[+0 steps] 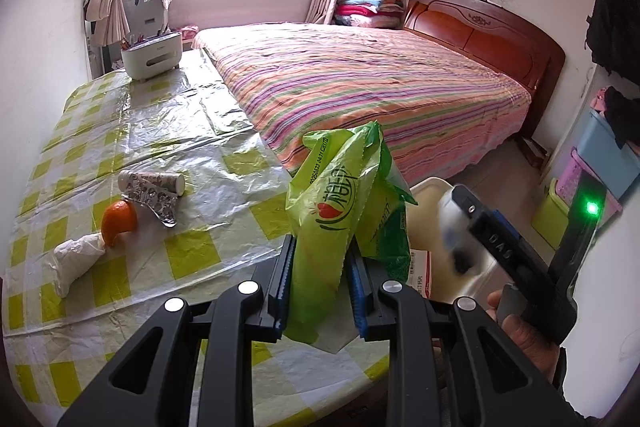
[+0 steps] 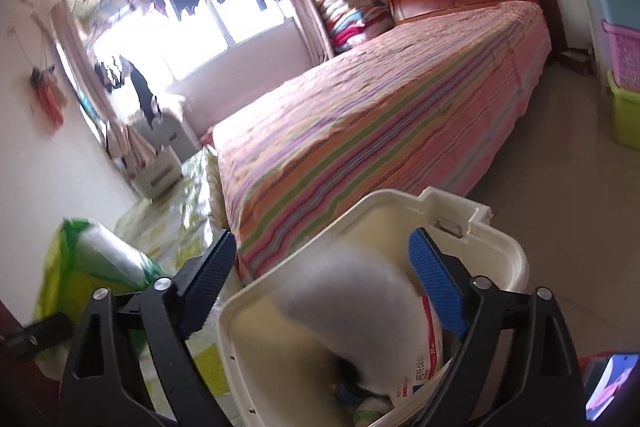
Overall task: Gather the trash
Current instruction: 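Carry the plush toy over the bin and open the right gripper while left carries the wipes, then lower the green wipes pack into the bin and open the left gripper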
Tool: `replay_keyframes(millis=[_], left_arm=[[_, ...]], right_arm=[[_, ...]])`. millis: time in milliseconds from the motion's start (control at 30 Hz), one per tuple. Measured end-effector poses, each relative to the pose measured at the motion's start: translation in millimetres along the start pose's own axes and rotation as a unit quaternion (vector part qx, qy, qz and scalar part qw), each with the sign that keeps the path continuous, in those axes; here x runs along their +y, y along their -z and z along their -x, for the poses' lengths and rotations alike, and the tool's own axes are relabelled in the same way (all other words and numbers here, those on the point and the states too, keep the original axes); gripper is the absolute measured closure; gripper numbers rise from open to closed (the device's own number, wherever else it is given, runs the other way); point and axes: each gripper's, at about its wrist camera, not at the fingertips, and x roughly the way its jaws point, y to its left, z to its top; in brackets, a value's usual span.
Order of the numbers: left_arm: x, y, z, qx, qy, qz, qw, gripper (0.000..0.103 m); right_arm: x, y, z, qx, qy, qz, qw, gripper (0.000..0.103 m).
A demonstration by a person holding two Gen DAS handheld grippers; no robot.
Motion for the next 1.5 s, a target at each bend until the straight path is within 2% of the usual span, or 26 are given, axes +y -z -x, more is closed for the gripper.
replay_keyframes(millis=[200, 500, 733, 1000, 1300, 1500], left_arm=[[-9, 0, -10, 0.011, 0.003, -0.008, 0.9999, 0.079], [-32, 2, -39, 0.038, 0.013, -0.024, 0.9989, 0.079], [-56, 1, -65, 0.053, 0.015, -0.05, 0.9973, 0.079], [-74, 5, -94, 0.078, 0.017, -0.069, 0.9945, 0.079], [-88, 3, -108, 0.09, 0.029, -0.082, 0.9922, 0.079], [-90, 3, -116, 0.103, 0.03, -0.076, 0.9913, 0.073]], right_arm=[[-13, -5, 7, -0.014, -0.023, -0.053, 0.998, 0.008], [-39, -13, 33, -0.078, -0.026, -0.112, 0.99, 0.008], [-48, -13, 29, -0.074, -0.03, -0.133, 0.988, 0.008], [-55, -17, 46, -0.109, -0.03, -0.137, 0.984, 0.008], [-59, -14, 37, -0.1, -0.033, -0.148, 0.983, 0.008], [-60, -15, 38, -0.102, -0.035, -0.151, 0.983, 0.008]])
